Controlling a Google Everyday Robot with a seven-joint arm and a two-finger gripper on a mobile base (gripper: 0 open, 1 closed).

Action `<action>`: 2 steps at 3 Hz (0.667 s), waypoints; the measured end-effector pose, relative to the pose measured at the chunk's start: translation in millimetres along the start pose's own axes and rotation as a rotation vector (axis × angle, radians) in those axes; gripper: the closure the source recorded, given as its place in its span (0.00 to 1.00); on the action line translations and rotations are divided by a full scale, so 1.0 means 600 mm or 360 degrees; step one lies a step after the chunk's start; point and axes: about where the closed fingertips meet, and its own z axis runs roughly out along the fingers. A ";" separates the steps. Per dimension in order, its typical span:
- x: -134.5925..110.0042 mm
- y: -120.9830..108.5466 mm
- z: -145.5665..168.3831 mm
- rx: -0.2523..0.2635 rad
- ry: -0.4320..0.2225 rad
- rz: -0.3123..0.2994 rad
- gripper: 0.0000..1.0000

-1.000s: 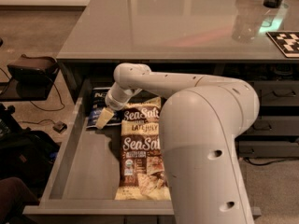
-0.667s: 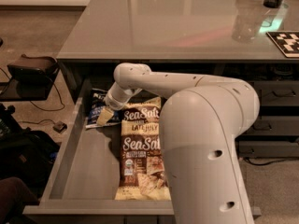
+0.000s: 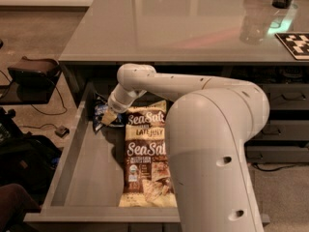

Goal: Pick blue chip bag from top drawer and place on counter

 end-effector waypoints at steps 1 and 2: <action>-0.004 0.000 -0.006 0.0000 0.0000 -0.0001 1.00; -0.018 0.030 -0.090 0.0062 -0.0137 -0.0147 1.00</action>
Offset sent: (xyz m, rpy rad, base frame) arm -0.0952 -0.0694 0.1737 0.2026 -0.3346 0.2366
